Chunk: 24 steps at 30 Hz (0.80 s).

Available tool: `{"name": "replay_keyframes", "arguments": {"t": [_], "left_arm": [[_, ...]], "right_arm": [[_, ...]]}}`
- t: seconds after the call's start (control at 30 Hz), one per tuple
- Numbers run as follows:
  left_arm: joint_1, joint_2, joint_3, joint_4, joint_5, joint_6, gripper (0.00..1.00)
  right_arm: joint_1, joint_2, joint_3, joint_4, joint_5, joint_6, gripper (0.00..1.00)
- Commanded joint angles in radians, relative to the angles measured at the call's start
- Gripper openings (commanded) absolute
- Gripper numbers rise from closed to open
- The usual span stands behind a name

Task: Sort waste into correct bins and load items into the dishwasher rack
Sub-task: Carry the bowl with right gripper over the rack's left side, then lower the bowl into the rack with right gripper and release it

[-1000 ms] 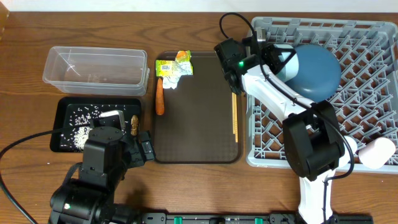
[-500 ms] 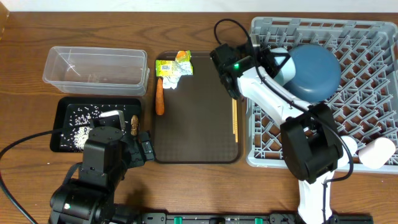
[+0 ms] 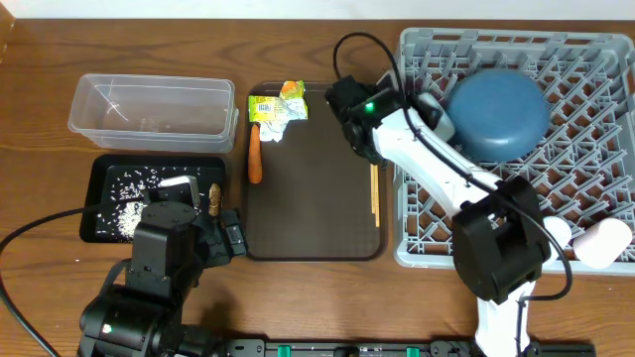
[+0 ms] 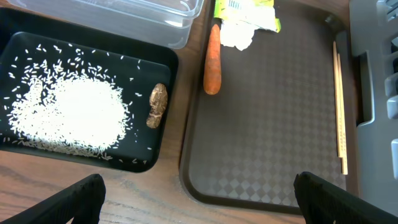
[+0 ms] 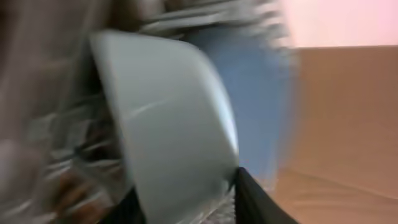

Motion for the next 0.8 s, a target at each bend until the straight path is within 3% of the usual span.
{"name": "replay_keyframes", "arguments": {"t": [0.0,0.23,0.43,0.77], "left_arm": [[0.005,0.0,0.019,-0.004,-0.002,0.0,0.98],[0.005,0.0,0.019,-0.004,-0.002,0.0,0.98],[0.005,0.0,0.019,-0.004,-0.002,0.0,0.98],[0.005,0.0,0.019,-0.004,-0.002,0.0,0.98]], "right_arm": [[-0.013,0.058,-0.039,-0.03,-0.45,0.036,0.35],[-0.013,0.058,-0.037,-0.036,-0.681,0.068,0.47],[-0.013,0.058,0.031,-0.049,-0.727,0.068,0.62],[-0.014,0.058,0.294,-0.157,-0.755,0.068,0.98]]}}
